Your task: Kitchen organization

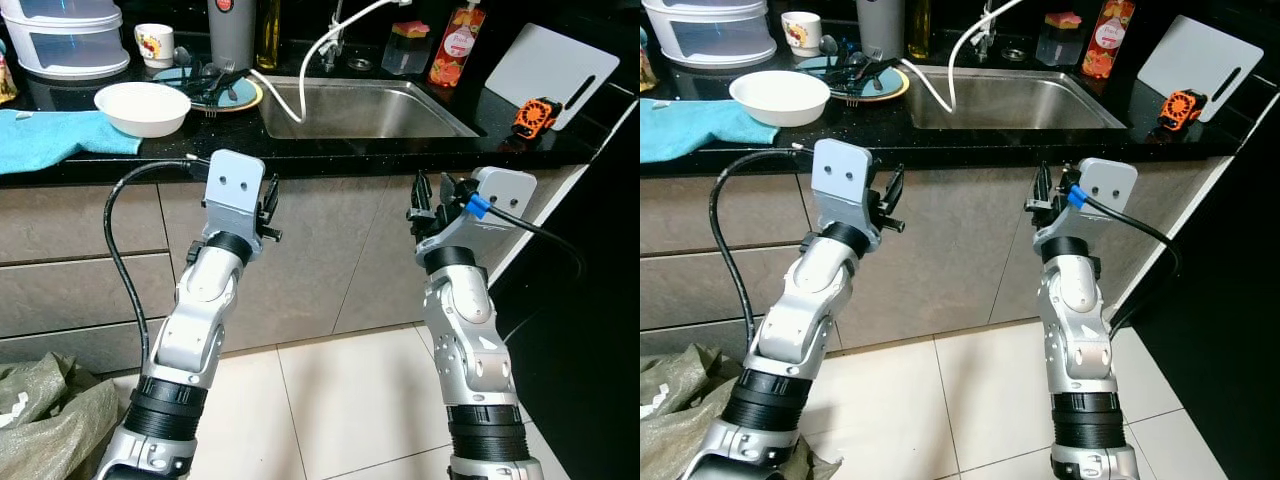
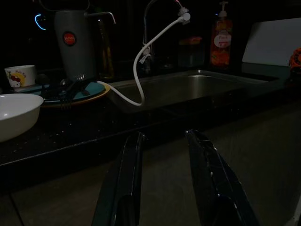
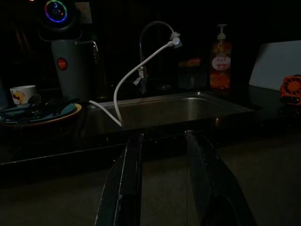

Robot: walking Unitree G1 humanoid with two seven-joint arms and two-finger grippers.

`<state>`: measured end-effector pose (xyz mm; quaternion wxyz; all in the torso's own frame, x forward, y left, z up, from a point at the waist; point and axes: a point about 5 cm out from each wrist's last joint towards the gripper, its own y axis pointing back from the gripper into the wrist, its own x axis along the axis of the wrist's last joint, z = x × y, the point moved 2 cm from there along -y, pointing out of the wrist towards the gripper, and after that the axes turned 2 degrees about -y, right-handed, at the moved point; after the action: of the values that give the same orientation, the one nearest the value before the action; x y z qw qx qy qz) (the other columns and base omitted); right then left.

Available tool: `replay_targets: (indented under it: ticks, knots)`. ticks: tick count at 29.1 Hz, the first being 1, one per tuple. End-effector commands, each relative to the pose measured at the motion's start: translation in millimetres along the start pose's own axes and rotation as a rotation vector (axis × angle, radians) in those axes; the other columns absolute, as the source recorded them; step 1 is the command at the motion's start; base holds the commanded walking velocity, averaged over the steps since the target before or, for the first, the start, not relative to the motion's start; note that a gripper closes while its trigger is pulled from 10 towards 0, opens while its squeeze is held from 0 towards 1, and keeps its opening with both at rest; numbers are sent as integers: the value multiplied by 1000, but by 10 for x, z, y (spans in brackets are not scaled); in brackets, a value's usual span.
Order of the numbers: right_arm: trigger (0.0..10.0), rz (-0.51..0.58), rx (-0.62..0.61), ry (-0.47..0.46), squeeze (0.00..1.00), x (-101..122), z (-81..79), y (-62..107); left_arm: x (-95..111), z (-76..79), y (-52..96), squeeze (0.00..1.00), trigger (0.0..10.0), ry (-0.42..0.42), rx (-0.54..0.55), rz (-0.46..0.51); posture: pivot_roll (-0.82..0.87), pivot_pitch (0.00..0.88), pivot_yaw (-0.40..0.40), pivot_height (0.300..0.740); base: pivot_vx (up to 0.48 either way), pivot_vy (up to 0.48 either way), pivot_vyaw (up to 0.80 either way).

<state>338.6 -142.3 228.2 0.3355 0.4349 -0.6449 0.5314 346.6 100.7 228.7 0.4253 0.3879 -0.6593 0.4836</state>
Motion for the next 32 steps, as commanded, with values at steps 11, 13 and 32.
replay_targets:
  ticks: [11,13,32]
  knots:
    - [10000,-14,-11,16,0,-12,56,4,-17,54,1,0,10000,12,-5,-9,236,4,-111,740,0,0,0]
    - [10000,-14,-11,16,0,-11,56,4,-17,54,1,0,10000,13,-5,-9,236,4,-111,740,0,0,0]
    - [10000,-12,-11,17,0,-5,54,-1,-17,55,-1,0,10000,13,-5,-9,235,3,-111,740,0,0,0]
